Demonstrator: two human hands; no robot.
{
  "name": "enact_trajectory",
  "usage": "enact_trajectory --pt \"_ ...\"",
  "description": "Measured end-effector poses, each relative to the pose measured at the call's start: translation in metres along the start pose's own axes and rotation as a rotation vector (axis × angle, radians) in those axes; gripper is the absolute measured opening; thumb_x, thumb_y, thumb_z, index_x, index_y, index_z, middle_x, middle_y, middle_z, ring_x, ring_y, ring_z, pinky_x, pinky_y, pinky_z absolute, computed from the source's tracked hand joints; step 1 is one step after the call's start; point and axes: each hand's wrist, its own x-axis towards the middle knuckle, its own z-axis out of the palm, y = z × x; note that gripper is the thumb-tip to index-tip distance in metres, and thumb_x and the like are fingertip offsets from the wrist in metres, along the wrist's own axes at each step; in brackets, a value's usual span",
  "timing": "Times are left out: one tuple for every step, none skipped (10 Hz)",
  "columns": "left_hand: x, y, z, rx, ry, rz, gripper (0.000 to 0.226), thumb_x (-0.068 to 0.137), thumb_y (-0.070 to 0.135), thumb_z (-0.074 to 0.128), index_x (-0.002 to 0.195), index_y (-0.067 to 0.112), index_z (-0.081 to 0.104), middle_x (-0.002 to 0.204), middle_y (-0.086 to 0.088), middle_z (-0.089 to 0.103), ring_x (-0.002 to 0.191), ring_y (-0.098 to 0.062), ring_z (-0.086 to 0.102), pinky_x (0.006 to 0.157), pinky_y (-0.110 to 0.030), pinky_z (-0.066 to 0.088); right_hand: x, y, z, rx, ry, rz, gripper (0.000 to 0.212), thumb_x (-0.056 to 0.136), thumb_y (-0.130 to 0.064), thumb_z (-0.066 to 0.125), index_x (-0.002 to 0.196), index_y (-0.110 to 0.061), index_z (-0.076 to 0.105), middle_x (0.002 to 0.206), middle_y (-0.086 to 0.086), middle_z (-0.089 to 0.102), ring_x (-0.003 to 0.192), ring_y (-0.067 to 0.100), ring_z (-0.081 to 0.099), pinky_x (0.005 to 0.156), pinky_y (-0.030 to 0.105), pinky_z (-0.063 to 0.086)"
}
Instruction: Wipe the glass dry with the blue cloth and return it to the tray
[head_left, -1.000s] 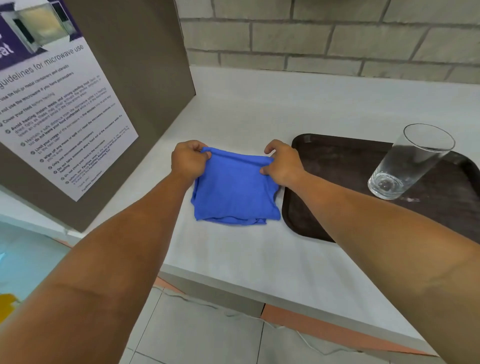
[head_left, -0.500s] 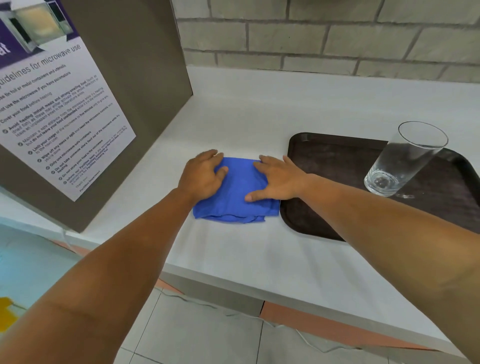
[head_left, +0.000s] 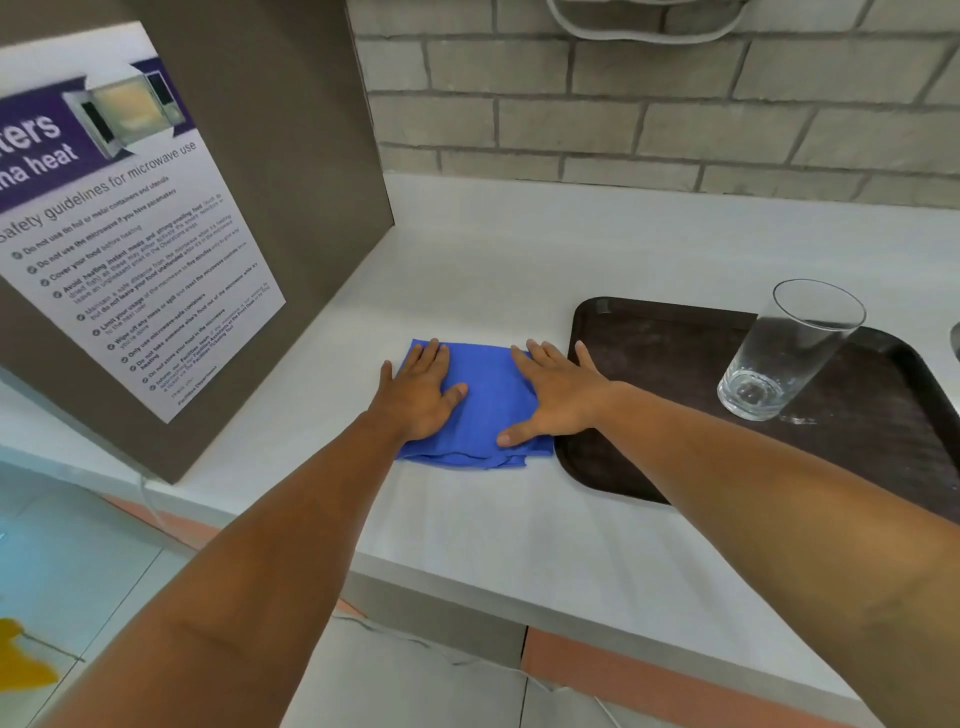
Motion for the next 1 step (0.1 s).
enact_trajectory --pt "-0.0029 0.0101 -0.0093 -0.032 0.087 0.033 0.072 0.100 0.049 0.033 0.156 0.016 0.002 0.165 -0.002 -0.003 0.150 -0.019 -0.005 0.119 -0.052 -0.002 -0.0086 0.0060 -0.0106 -0.001 0.057 -0.007 0.131 0.068 -0.086 0.057 0.160 -0.022 -0.012 0.171 0.005 -0.014 0.156 0.022 -0.014 0.121 0.057 -0.015"
